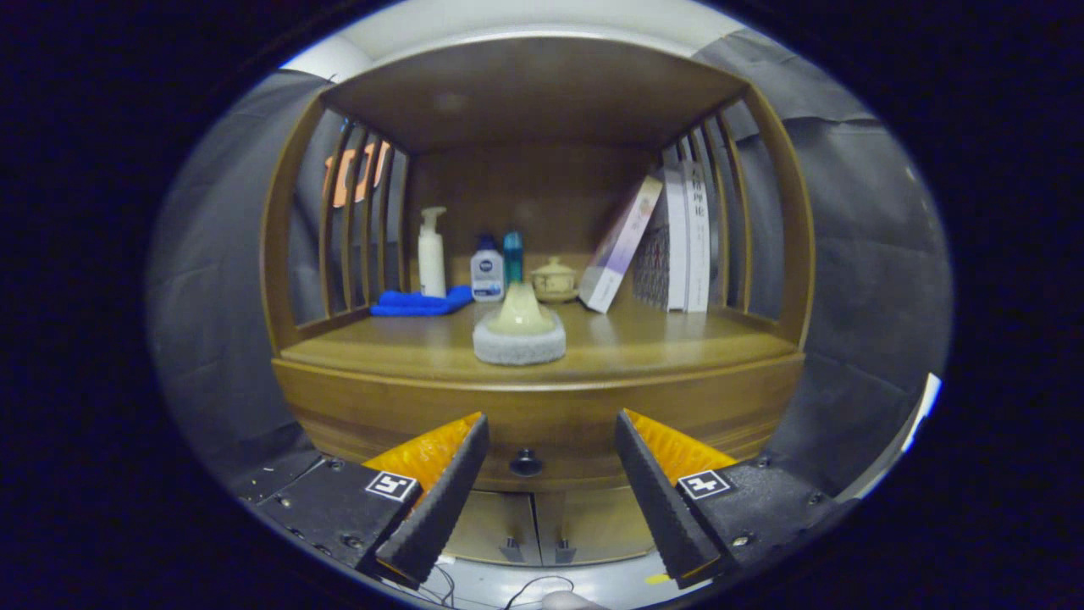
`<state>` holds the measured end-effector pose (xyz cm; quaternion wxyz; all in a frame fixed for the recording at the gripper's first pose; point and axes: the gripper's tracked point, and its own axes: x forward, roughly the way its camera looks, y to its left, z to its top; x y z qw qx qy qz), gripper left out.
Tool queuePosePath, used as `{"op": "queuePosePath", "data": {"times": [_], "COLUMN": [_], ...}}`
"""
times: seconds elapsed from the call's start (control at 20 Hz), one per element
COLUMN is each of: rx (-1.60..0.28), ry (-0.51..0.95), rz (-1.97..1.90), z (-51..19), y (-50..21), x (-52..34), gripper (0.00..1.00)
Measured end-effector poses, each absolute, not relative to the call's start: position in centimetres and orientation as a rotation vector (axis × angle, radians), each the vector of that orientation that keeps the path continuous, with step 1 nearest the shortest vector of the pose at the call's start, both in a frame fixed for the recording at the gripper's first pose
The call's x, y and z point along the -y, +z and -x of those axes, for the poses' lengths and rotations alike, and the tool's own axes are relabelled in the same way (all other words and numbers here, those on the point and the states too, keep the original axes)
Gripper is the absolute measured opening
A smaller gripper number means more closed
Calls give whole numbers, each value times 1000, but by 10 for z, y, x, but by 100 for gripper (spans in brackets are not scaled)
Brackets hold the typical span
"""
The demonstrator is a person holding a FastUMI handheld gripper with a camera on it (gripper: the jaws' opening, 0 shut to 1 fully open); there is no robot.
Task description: Pull open the drawer, take out the items inside it, and place them on the countertop above the cabinet.
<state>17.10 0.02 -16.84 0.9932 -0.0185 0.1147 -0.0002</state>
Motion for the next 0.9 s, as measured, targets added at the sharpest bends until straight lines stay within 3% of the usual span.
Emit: {"op": "queuePosePath", "data": {"times": [0.4,0.9], "rx": [-85,68], "ry": [65,37], "rz": [13,-4], "z": [-70,6], "y": [-57,-17], "x": [-4,39], "gripper": [97,97]}}
